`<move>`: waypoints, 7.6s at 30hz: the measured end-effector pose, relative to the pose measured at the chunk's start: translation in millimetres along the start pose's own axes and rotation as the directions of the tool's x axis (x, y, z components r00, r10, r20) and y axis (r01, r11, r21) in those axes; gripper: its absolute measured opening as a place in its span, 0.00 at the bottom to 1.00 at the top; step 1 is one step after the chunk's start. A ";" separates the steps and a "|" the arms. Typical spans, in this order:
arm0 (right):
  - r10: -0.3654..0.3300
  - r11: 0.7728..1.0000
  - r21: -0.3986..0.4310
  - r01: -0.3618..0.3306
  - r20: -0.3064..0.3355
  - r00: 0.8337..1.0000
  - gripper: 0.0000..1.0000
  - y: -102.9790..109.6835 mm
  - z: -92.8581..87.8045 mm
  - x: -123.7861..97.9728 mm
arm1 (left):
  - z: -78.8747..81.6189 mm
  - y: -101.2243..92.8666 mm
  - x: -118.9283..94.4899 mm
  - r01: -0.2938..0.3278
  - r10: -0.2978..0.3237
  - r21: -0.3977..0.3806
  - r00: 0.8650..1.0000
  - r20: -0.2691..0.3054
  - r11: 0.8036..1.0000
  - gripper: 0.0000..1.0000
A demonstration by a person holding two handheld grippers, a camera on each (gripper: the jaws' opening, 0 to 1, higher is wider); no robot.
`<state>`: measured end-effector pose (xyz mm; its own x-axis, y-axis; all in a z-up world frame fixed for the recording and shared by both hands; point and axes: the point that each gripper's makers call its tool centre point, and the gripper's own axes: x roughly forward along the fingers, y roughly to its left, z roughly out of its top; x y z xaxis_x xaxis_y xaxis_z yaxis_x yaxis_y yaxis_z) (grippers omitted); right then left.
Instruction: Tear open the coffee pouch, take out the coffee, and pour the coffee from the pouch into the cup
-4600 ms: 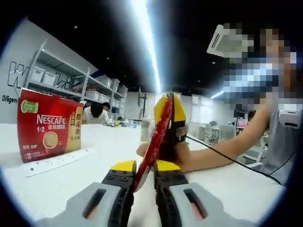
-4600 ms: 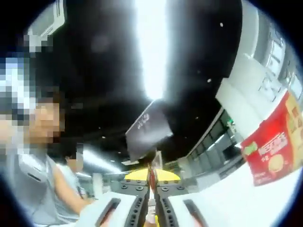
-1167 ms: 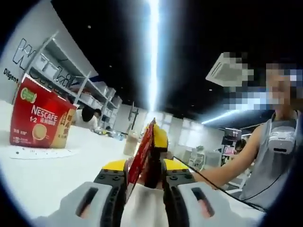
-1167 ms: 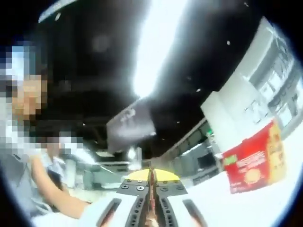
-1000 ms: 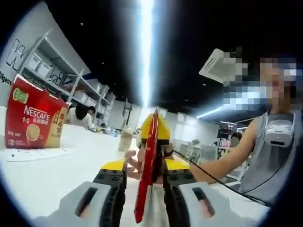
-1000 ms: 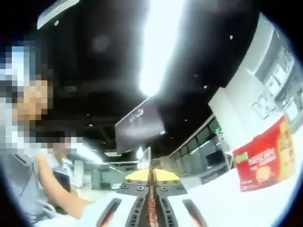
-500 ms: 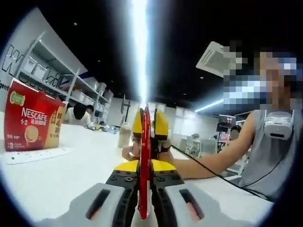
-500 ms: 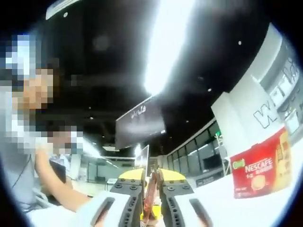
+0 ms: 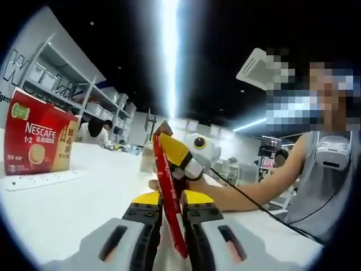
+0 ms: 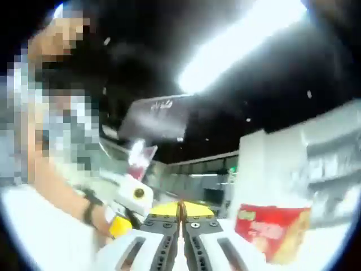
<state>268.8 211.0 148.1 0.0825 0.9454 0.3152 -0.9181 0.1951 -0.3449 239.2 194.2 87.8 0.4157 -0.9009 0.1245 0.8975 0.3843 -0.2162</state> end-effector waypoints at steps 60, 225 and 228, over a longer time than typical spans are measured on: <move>0.304 0.792 0.531 -0.300 0.083 0.949 0.02 46.3 50.1 -22.6 | 9.3 -38.7 11.8 -0.050 0.058 0.119 0.996 -0.069 0.992 0.14; 0.157 0.720 0.613 -0.324 0.311 0.937 0.01 34.8 88.9 -41.6 | 9.4 -67.0 23.7 -0.036 0.032 0.076 0.998 0.054 0.996 0.18; 0.160 0.691 0.634 -0.346 0.333 0.929 0.01 33.3 91.0 -42.9 | 5.7 -70.6 25.7 -0.022 0.019 0.080 0.999 0.035 0.997 0.16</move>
<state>199.4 153.2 203.6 -0.1993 0.8228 0.5322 -0.9091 -0.3580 0.2131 187.4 145.1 111.8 0.4375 -0.8859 0.1543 0.8972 0.4186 -0.1405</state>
